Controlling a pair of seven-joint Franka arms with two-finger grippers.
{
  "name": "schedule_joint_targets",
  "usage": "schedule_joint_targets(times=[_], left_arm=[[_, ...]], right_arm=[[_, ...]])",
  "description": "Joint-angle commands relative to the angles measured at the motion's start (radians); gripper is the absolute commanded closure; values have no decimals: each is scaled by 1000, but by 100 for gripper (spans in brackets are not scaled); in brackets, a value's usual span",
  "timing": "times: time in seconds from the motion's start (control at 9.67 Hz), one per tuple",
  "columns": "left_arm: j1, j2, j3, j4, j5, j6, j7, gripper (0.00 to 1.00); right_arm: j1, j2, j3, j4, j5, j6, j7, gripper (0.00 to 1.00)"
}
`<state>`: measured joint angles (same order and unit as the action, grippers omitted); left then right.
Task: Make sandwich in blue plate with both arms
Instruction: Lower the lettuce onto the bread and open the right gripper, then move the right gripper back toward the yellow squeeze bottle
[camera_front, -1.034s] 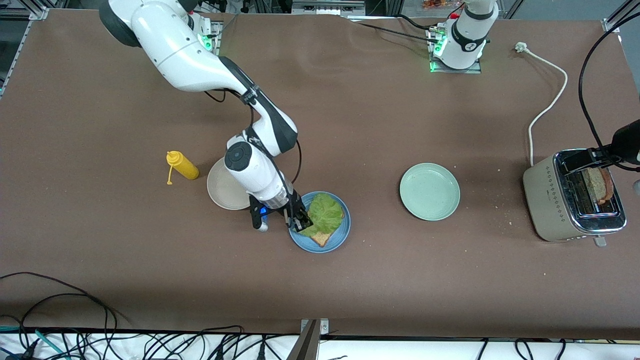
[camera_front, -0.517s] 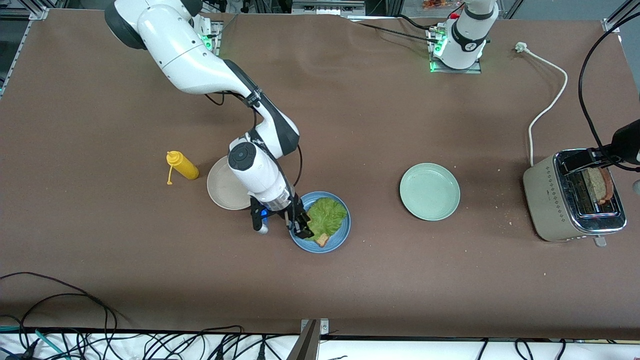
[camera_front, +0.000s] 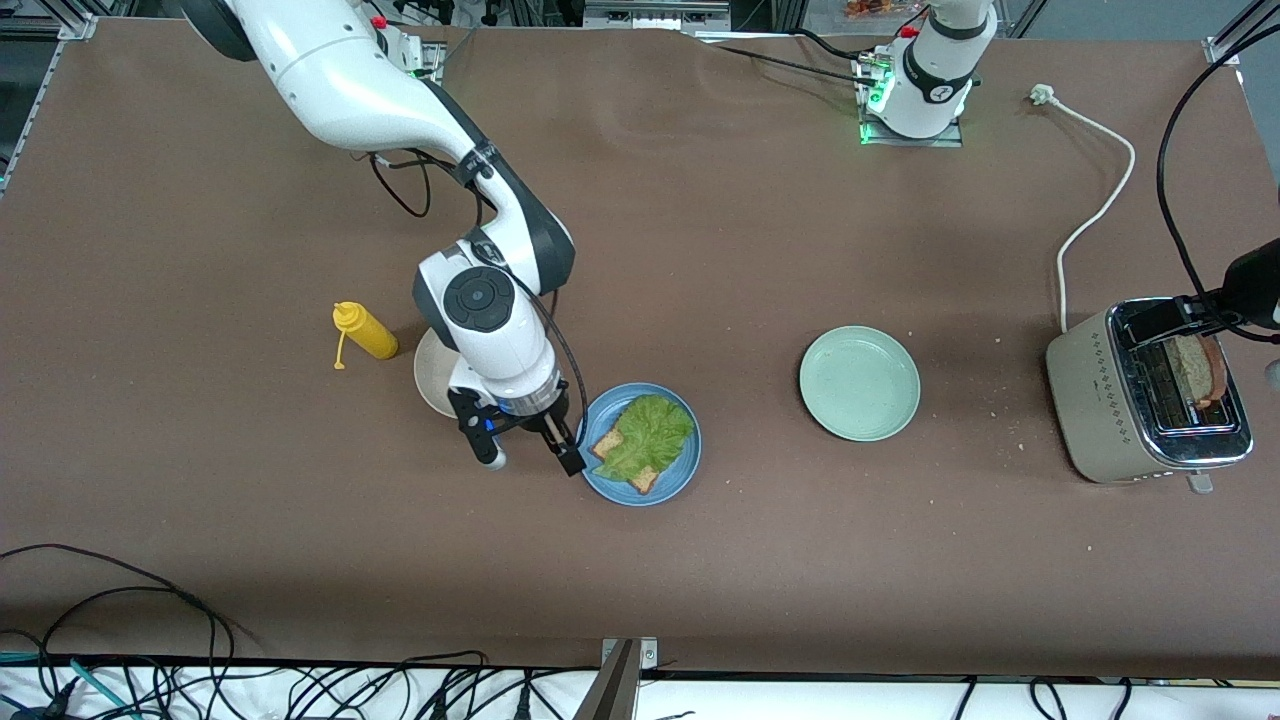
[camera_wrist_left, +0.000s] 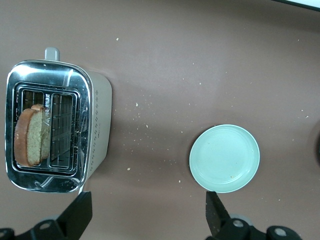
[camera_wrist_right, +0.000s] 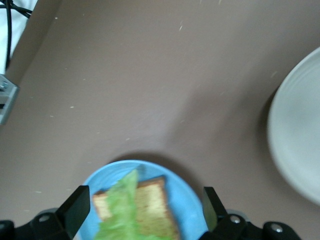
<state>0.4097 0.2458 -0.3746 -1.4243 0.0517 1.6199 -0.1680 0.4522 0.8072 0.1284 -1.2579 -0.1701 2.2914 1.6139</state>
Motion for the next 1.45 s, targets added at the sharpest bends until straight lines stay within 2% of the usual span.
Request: schedule_joint_targets(times=[0.0, 0.1, 0.31, 0.62, 0.93, 1.14, 1.34], left_arm=[[0, -10, 2, 1, -23, -2, 16, 0], [0, -10, 2, 1, -23, -2, 16, 0], [1, -10, 2, 1, -23, -2, 16, 0], [0, -10, 2, 1, -23, -2, 16, 0], [0, -10, 2, 1, -23, -2, 16, 0], [0, -10, 2, 2, -23, -2, 16, 0], [0, -10, 0, 1, -23, -2, 16, 0]], right_arm=[[-7, -109, -41, -12, -22, -319, -356, 0], [-7, -135, -68, -23, -28, -442, -462, 0], [-7, -219, -146, -95, -31, -562, -720, 0], [-9, -438, -237, -350, -28, -558, -1013, 0], [-12, -636, -366, -559, -2, -552, -1351, 0], [-12, -726, -482, -670, 117, -552, -1590, 0], [-12, -746, -580, -739, 214, -550, -1879, 0]])
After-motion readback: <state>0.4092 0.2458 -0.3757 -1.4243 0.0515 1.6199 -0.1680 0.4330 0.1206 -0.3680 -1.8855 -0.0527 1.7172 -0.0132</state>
